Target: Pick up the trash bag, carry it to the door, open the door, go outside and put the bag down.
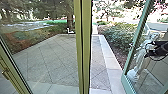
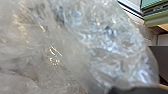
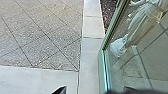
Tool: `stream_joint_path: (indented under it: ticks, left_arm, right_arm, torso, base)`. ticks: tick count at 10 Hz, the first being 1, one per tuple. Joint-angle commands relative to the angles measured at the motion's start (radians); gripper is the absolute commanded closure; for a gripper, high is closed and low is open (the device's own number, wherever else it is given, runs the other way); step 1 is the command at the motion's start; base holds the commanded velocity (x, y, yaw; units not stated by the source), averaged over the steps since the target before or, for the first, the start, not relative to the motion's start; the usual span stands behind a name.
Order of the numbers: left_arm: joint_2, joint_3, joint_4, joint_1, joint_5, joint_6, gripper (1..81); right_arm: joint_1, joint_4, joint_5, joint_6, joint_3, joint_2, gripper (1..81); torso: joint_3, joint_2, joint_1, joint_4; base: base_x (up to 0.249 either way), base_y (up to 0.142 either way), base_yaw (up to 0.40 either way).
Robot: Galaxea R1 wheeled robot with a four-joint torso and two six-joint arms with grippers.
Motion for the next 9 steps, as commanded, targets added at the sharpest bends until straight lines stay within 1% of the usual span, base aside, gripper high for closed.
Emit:
stream_joint_path:
  ticks: [1, 2, 3, 4, 5, 6, 7, 8, 9]
  left_arm:
    - [-0.012, 0.017, 0.02, -0.021, 0.055, 0.005, 81.1]
    - [-0.011, 0.017, 0.03, -0.021, 0.041, 0.003, 81.1]
    - [-0.011, 0.017, 0.034, -0.021, 0.041, 0.003, 81.1]
    - [-0.011, 0.017, 0.034, -0.021, 0.041, 0.005, 81.1]
    - [-0.012, 0.016, 0.034, -0.021, 0.041, 0.005, 81.1]
    - [-0.012, 0.016, 0.034, -0.021, 0.041, 0.003, 81.1]
    - [-0.012, 0.014, 0.034, -0.021, 0.041, 0.003, 81.1]
    - [-0.012, 0.014, 0.034, -0.021, 0.038, 0.005, 81.1]
    - [-0.011, 0.014, 0.034, -0.021, 0.038, 0.005, 81.1]
  right_arm:
    - [0.008, 0.016, -0.173, 0.176, 0.527, -0.368, 1.0]
    - [-0.096, 0.013, -0.164, 0.195, 0.61, -0.419, 1.0]
    - [-0.208, -0.002, -0.134, 0.215, 0.658, -0.455, 1.0]
    - [-0.336, -0.069, -0.039, 0.25, 0.674, -0.472, 1.0]
    - [-0.456, -0.125, 0.029, 0.282, 0.681, -0.471, 1.0]
    - [-0.555, -0.169, 0.096, 0.308, 0.697, -0.468, 1.0]
    - [-0.676, -0.241, 0.19, 0.349, 0.702, -0.462, 1.0]
    - [-0.812, -0.31, 0.272, 0.392, 0.683, -0.443, 1.0]
    - [-0.94, -0.376, 0.363, 0.42, 0.656, -0.405, 1.0]
  torso:
    - [0.0, 0.0, 0.0, 0.0]
    - [0.0, 0.0, 0.0, 0.0]
    - [0.0, 0.0, 0.0, 0.0]
    - [0.0, 0.0, 0.0, 0.0]
    - [0.0, 0.0, 0.0, 0.0]
    - [0.0, 0.0, 0.0, 0.0]
    - [0.001, 0.0, -0.001, 0.0]
    - [0.001, 0.0, 0.0, 0.0]
    - [0.001, 0.0, 0.0, 0.0]
  base:
    - [0.0, 0.0, 0.0]
    - [0.0, 0.0, 0.0]
    - [0.0, 0.0, 0.0]
    - [0.0, 0.0, 0.0]
    - [0.0, 0.0, 0.0]
    - [0.0, 0.0, 0.0]
    - [0.0, 0.0, 0.0]
    - [0.0, 0.0, 0.0]
    - [0.0, 0.0, 0.0]
